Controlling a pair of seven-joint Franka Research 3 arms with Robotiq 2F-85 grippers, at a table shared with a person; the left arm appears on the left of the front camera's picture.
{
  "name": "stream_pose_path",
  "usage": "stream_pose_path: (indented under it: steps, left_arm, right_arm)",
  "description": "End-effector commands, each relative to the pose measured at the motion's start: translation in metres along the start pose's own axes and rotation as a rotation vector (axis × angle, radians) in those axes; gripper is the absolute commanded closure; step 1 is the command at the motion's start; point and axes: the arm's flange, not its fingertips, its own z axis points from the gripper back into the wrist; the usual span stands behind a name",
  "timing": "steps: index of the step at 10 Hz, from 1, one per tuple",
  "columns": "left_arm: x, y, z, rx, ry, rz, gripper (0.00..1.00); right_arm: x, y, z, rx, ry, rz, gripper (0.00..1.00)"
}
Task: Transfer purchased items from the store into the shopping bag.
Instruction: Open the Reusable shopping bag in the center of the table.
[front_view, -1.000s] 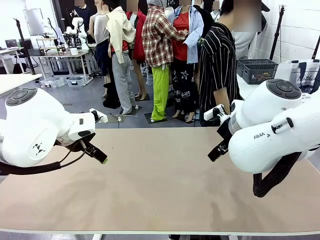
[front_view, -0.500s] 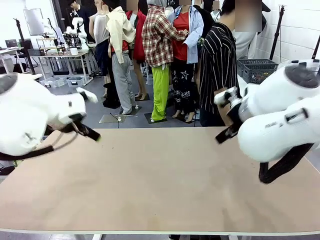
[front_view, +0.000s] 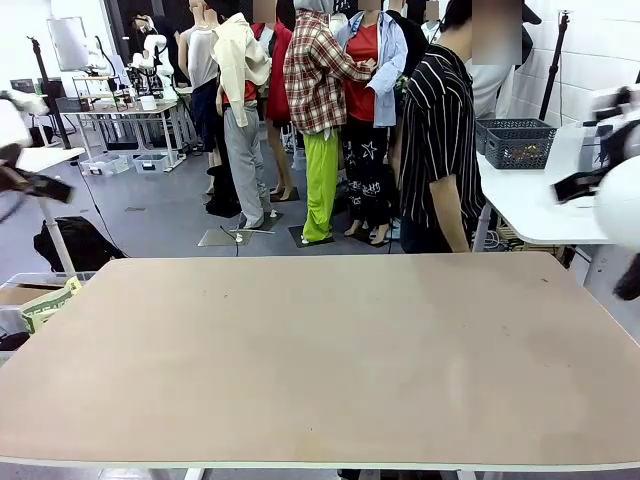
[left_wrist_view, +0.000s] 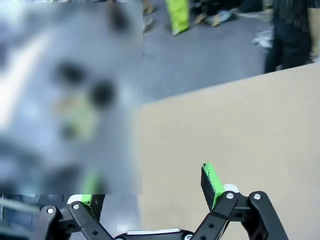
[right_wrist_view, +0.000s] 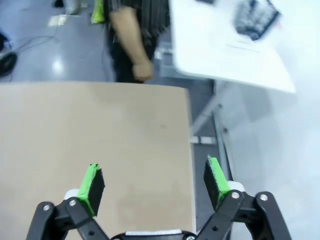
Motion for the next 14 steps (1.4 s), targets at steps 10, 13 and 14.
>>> stream_pose_path:
  steps: [10,13,14]
  left_arm:
    - [-0.06,0.08,-0.013,0.112,0.237,0.29,0.0]
    - [-0.06,0.08,-0.013,0.112,0.237,0.29,0.0]
    - [-0.06,0.08,-0.013,0.112,0.237,0.29,0.0]
  right_arm:
    - [-0.05,-0.107,-0.019,-0.139,0.103,-0.271,0.0]
    - [-0.05,-0.107,-0.019,-0.139,0.103,-0.271,0.0]
    - [-0.05,-0.107,-0.019,-0.139,0.103,-0.271,0.0]
